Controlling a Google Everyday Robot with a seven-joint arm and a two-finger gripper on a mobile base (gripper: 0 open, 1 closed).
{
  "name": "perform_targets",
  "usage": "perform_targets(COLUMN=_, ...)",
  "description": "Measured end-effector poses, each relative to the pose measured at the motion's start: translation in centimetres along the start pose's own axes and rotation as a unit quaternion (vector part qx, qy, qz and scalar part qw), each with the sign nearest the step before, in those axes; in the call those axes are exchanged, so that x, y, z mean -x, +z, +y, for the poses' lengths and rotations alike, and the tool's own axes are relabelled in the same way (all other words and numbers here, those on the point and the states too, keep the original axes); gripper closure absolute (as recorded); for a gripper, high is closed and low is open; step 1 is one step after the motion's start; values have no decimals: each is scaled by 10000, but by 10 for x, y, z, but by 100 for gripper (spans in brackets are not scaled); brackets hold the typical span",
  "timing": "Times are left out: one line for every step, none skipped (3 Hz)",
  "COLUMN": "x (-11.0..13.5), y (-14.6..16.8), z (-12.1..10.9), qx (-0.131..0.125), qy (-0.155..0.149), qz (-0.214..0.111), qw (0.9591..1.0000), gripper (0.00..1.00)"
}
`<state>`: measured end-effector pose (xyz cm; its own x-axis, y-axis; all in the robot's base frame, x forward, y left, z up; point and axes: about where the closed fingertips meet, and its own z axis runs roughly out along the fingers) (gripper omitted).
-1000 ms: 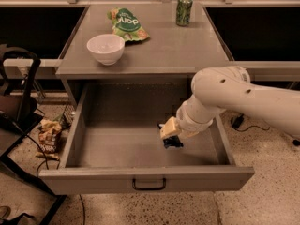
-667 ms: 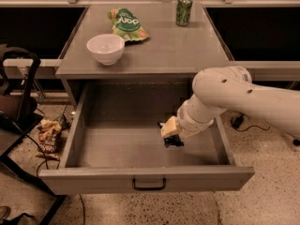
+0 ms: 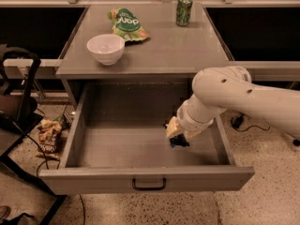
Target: Place rxbar blueberry into top drawer
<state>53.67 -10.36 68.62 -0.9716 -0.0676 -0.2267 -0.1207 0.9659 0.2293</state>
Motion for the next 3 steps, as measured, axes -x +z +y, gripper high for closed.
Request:
perform_targets(x=0, y=0, z=0, qx=0, qy=0, qz=0, qw=10000, gripper=11)
perform_targets(x=0, y=0, z=0, qx=0, qy=0, qz=0, qw=10000, gripper=0)
perform_targets(x=-1, y=-28, z=4, qx=30, qy=-92, qz=-236, qw=9997, gripper=0)
